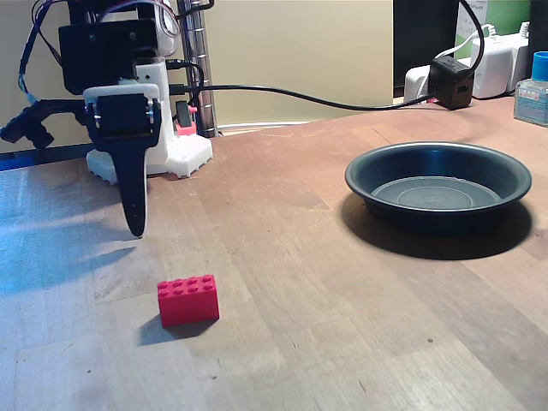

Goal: Grasp a lego block and put it in the bin.

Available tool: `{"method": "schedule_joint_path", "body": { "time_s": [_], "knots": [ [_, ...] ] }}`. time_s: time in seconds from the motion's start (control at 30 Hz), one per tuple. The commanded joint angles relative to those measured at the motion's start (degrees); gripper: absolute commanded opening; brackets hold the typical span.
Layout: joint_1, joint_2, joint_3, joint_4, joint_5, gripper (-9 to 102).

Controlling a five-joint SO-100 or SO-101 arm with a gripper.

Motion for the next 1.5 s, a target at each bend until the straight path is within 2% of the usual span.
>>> {"method": "schedule_joint_path", "body": {
  "time_s": [0.0, 0.27, 0.57, 0.77, 1.17, 1.37, 1.47],
  "knots": [
    [0.09, 0.26, -5.01, 2.99, -0.44, 1],
    [-2.29, -2.99, -16.17, 9.4, -0.35, 1],
    [-5.71, -32.34, -43.33, 19.95, 0.26, 1],
    [-6.68, -45.97, -59.77, 25.14, 0.26, 1],
    [-8.17, -65.74, -76.11, 23.47, -0.35, 1],
    [-8.44, -71.02, -82.09, 24.26, -0.53, 17],
    [-8.35, -71.89, -82.18, 23.64, -0.62, 22]
  ]
}}
